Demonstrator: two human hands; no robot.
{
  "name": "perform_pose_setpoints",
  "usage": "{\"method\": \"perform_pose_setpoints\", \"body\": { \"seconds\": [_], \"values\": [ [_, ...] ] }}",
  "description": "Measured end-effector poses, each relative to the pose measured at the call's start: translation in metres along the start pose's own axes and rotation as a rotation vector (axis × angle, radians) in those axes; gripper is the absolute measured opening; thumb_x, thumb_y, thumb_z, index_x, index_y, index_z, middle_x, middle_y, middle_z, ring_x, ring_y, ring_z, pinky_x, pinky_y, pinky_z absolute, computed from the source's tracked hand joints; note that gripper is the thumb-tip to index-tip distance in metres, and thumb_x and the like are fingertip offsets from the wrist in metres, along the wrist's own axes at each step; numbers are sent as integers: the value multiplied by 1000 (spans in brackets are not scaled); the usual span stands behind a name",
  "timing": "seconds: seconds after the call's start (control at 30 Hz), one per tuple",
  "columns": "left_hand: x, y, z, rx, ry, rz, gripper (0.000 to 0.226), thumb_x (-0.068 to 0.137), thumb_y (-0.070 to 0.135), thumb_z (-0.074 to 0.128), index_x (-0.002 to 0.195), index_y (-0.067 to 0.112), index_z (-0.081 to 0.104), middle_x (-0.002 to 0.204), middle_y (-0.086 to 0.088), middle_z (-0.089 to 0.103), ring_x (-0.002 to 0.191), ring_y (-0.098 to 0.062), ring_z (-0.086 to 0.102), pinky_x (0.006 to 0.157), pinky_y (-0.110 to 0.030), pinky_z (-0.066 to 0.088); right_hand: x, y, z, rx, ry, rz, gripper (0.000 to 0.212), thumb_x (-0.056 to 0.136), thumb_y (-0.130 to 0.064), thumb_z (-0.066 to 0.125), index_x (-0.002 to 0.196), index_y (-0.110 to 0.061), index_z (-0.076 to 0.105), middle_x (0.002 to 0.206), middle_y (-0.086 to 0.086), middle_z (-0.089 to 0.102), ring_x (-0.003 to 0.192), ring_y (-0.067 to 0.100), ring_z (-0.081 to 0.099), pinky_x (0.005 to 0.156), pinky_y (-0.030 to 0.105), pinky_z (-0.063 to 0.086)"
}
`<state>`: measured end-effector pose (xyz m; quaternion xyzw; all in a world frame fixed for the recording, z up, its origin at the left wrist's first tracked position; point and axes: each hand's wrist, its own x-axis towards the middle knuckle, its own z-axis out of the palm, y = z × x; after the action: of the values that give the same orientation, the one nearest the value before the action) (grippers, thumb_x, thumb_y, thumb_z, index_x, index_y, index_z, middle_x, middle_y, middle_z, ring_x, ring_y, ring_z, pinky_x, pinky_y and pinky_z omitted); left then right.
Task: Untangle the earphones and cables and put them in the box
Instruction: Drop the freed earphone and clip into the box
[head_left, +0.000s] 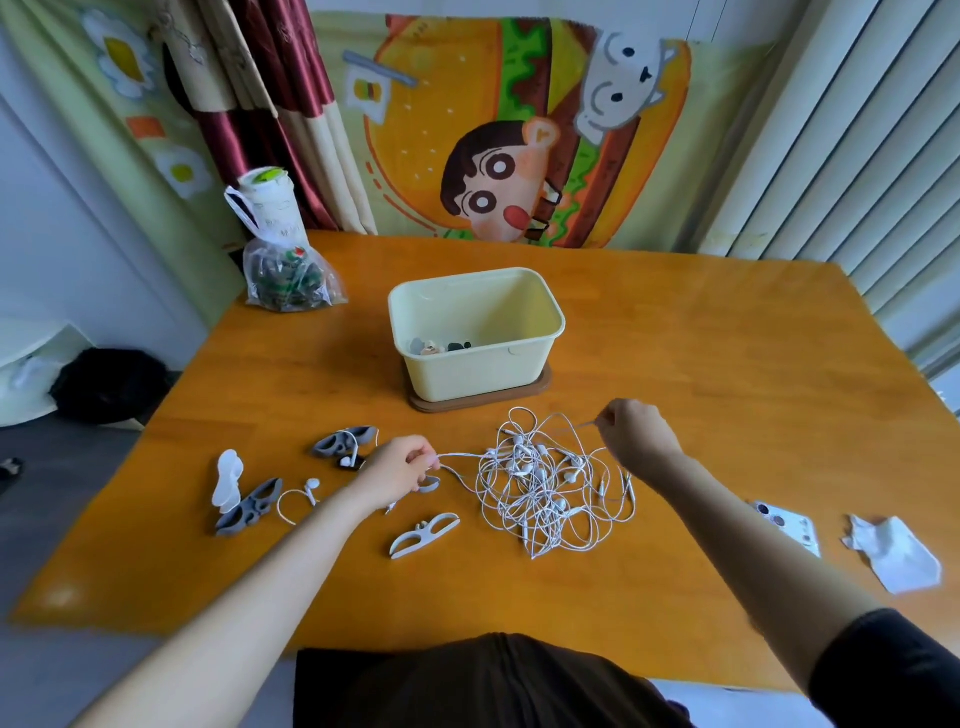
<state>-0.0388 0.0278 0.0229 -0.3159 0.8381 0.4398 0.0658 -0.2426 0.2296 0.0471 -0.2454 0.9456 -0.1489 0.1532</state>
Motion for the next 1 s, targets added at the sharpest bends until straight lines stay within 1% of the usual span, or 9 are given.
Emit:
{"method": "perform_pose_setpoints", "body": {
  "seconds": [0.1, 0.2, 0.33, 0.4, 0.53, 0.73, 0.83, 0.93, 1.0],
  "values": [
    [-4, 15, 3, -29, 30, 116, 19, 99, 15, 47, 90, 18, 64, 71, 4, 56, 65, -7, 52, 63, -20, 46, -16, -15, 8, -132, -153, -152, 40, 94, -17, 52, 131, -4, 48, 134, 15, 49, 121, 29, 48, 103, 36, 40],
    [-8, 37, 8, -30, 14, 229, 16, 98, 19, 50, 91, 19, 64, 71, 4, 56, 61, -7, 49, 55, -15, 39, -37, -48, 9, 50, -212, -429, 56, 91, -20, 58, 141, -10, 34, 144, 8, 39, 132, 22, 37, 111, 30, 29],
    [-10, 55, 13, -121, 15, 273, 20, 98, 14, 49, 84, 18, 62, 63, 5, 55, 55, -5, 47, 49, -14, 36, -49, -83, 8, 181, -301, -576, 40, 90, -20, 61, 124, -5, 49, 112, 10, 62, 98, 22, 58, 80, 21, 45],
    [-11, 57, 13, -144, 37, 267, 19, 100, 14, 46, 87, 15, 61, 64, 3, 54, 59, -8, 47, 50, -13, 35, -48, -88, 5, 191, -297, -551, 26, 94, -20, 55, 115, -4, 54, 89, 6, 60, 72, 16, 53, 57, 14, 37],
    [-12, 49, 11, -175, -24, 229, 9, 99, 25, 48, 97, 17, 52, 78, -2, 59, 72, -14, 54, 68, -24, 43, -45, -84, 7, 188, -209, -522, 24, 98, -9, 43, 98, -2, 65, 64, -10, 49, 57, 9, 46, 53, 9, 35],
    [-11, 20, 13, -53, -161, 173, 15, 96, 26, 55, 96, 13, 62, 81, 3, 57, 75, -10, 51, 69, -21, 41, -38, -71, 6, 209, -209, -426, 27, 100, -13, 39, 93, -6, 65, 80, 7, 66, 66, 15, 56, 60, 24, 44],
    [-12, 18, 15, -60, -151, 155, 21, 96, 27, 54, 103, 10, 64, 79, 3, 56, 69, -6, 50, 61, -14, 38, -39, -68, 6, 165, -193, -421, 28, 101, -14, 37, 98, -6, 64, 80, 0, 60, 60, 9, 49, 51, 16, 35],
    [-12, 17, 13, -86, -156, 145, 22, 100, 29, 47, 103, 18, 65, 74, 3, 53, 65, -13, 44, 60, -23, 34, -38, -67, 9, 157, -142, -403, 30, 101, -13, 35, 102, -4, 63, 83, 1, 58, 57, 8, 45, 49, 16, 32],
    [-11, 14, 13, -98, -140, 145, 20, 101, 29, 44, 108, 22, 62, 89, 0, 60, 75, -20, 51, 69, -27, 38, -36, -64, 11, 156, -125, -382, 30, 101, -13, 35, 102, -5, 63, 87, 6, 63, 53, 5, 42, 47, 18, 31]
  ]
}}
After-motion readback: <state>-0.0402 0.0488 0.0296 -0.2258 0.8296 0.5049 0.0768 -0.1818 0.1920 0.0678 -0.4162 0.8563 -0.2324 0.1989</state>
